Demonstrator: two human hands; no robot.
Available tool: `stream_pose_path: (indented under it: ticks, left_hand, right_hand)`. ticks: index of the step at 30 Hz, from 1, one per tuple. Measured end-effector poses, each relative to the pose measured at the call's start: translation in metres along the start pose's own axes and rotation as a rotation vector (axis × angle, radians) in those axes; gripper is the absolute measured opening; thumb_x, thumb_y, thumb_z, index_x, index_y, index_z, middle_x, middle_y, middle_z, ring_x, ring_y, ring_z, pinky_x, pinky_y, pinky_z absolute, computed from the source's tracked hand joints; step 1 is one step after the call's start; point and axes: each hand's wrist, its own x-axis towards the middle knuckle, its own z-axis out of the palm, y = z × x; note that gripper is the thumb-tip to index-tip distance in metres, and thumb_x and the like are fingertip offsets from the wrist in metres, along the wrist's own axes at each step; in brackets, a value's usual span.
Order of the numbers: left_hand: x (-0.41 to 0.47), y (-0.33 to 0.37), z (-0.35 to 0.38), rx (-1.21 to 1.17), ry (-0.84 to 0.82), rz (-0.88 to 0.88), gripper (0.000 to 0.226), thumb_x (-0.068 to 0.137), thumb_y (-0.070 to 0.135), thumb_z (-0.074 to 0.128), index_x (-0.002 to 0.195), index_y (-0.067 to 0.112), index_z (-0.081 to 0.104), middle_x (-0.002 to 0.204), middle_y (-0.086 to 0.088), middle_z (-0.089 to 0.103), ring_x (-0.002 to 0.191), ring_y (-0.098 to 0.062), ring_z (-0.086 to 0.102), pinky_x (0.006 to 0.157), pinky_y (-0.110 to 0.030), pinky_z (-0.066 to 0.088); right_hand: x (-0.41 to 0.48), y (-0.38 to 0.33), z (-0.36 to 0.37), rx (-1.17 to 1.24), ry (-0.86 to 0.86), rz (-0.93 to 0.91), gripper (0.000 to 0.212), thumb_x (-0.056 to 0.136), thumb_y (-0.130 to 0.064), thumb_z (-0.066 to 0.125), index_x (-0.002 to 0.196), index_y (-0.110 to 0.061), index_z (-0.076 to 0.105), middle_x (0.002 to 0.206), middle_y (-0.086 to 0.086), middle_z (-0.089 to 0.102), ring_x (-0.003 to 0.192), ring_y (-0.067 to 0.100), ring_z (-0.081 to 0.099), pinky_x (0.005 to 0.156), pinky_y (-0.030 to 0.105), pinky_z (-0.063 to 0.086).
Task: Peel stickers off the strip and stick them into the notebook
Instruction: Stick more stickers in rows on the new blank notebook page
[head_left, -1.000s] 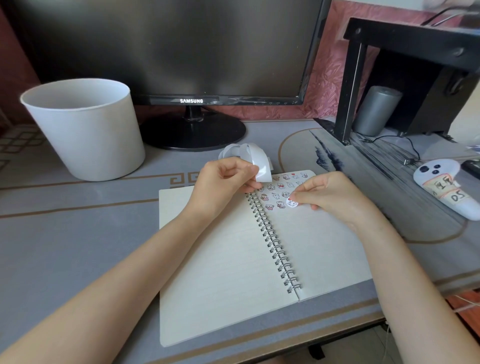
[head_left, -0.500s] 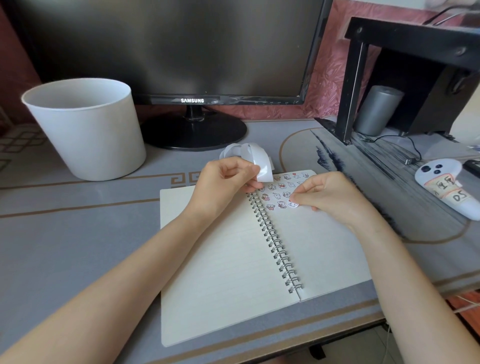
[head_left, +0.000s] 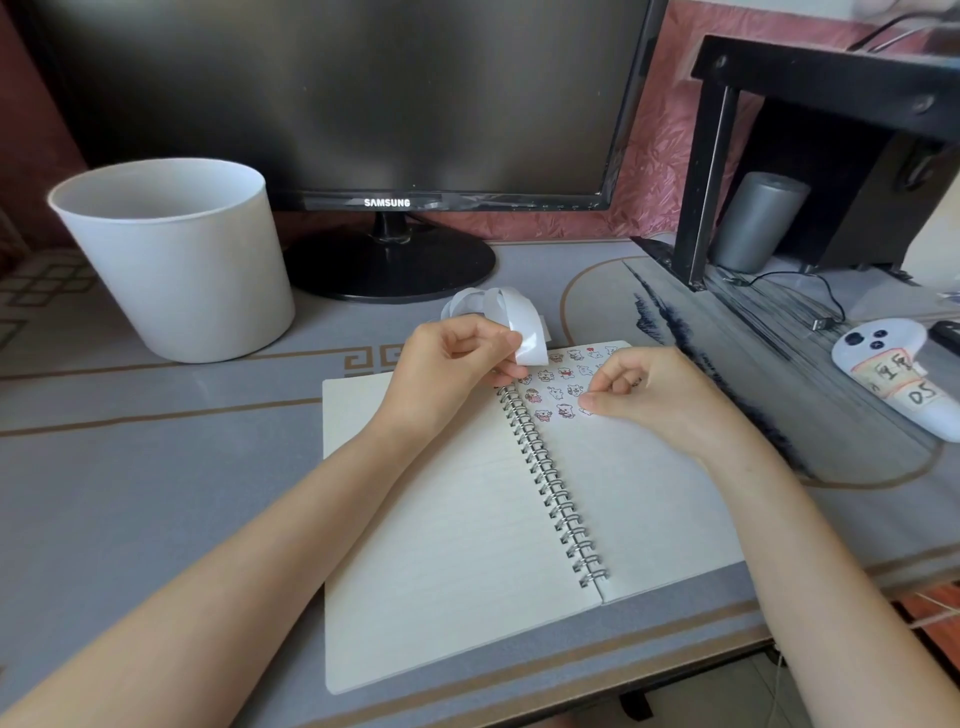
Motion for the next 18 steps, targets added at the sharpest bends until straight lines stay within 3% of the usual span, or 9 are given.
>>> stream_pose_path:
  ticks: [6,14,18]
  left_hand:
    - [0.000,0.000,0.000,0.004,-0.003,0.002,0.016,0.090,0.013,0.062,0.075,0.008,0.066,0.064,0.000,0.069,0.074,-0.018,0.070,0.079,-0.031,0.057]
    - [0.000,-0.001,0.001,0.002,-0.005,0.004,0.017,0.090,0.014,0.063,0.074,0.010,0.066,0.066,-0.003,0.071,0.074,-0.018,0.070,0.078,-0.030,0.057]
    - [0.000,0.000,0.001,-0.007,-0.012,0.013,0.017,0.091,0.013,0.061,0.075,0.009,0.064,0.063,0.004,0.067,0.072,-0.018,0.070,0.074,-0.028,0.057]
  right_hand:
    - [0.005,0.002,-0.003,-0.074,-0.030,0.008,0.029,0.074,-0.023,0.079,0.092,-0.016,0.057,0.073,-0.004,0.057,0.064,0.007,0.050,0.059,0.024,0.035]
    - [0.009,0.010,-0.005,-0.063,-0.071,-0.021,0.020,0.083,-0.014,0.069,0.078,-0.024,0.053,0.072,-0.005,0.054,0.058,0.008,0.047,0.058,0.026,0.035]
    - [0.006,0.009,-0.004,-0.022,-0.053,-0.014,0.012,0.087,-0.022,0.066,0.081,-0.022,0.056,0.075,-0.005,0.057,0.064,0.010,0.051,0.065,0.027,0.041]
